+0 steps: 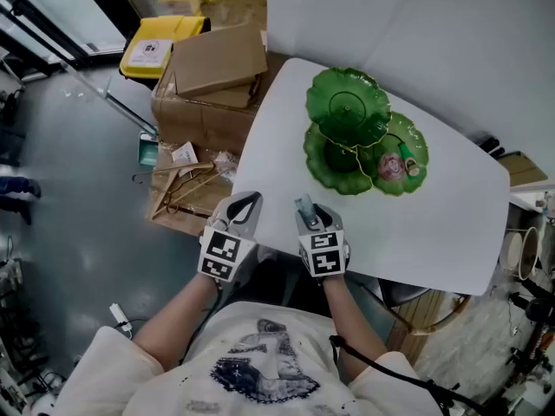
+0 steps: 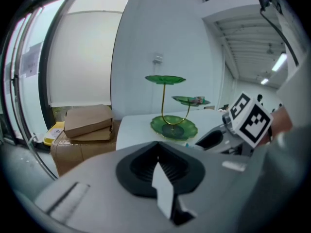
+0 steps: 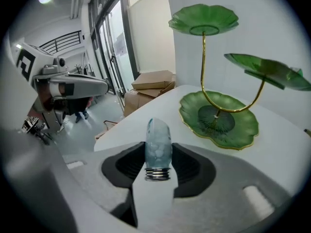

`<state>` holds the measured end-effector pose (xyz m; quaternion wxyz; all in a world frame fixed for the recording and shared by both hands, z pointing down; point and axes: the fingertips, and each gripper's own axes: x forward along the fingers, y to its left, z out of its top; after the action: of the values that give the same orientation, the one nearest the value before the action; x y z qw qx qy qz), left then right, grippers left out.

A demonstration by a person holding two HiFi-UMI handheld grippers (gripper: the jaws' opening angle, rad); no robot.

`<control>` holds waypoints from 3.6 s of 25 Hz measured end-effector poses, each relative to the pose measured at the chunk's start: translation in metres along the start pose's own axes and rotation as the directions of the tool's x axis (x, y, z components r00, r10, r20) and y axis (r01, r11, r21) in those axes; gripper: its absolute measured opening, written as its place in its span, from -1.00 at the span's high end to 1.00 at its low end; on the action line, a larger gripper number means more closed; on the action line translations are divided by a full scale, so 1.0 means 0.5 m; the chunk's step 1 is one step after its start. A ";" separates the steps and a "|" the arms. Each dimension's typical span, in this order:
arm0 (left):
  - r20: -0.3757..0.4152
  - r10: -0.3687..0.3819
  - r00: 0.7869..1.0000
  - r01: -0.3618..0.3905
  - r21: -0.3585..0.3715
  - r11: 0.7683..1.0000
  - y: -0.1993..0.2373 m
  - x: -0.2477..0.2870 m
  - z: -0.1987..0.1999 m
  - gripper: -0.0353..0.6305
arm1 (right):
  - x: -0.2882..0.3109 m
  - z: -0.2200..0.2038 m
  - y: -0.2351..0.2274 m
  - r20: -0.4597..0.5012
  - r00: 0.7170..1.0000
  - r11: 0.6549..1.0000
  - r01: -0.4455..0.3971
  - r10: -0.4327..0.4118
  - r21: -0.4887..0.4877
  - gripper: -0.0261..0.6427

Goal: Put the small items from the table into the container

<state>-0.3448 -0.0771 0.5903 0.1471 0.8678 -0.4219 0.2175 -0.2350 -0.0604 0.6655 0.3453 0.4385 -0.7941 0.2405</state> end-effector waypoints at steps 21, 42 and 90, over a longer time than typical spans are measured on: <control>0.093 -0.081 0.992 0.072 0.097 0.993 -0.158 0.044 0.142 0.93 | -0.262 0.072 -0.122 0.209 0.970 0.990 0.111 -0.127 0.085 0.41; 0.141 -0.029 0.990 0.012 0.118 0.993 -0.304 0.228 0.327 0.93 | -0.360 0.141 -0.427 0.311 0.942 0.992 0.110 -0.121 0.054 0.41; 0.134 0.140 0.981 -0.147 0.043 0.988 -0.313 0.370 0.397 0.93 | -0.238 0.218 -0.566 0.237 0.971 0.985 0.003 0.038 -0.172 0.41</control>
<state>-0.0683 -0.1938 0.5008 0.0803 0.8511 -0.4860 0.1815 0.0172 -0.2137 0.5271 0.2815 0.4257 -0.8516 0.1198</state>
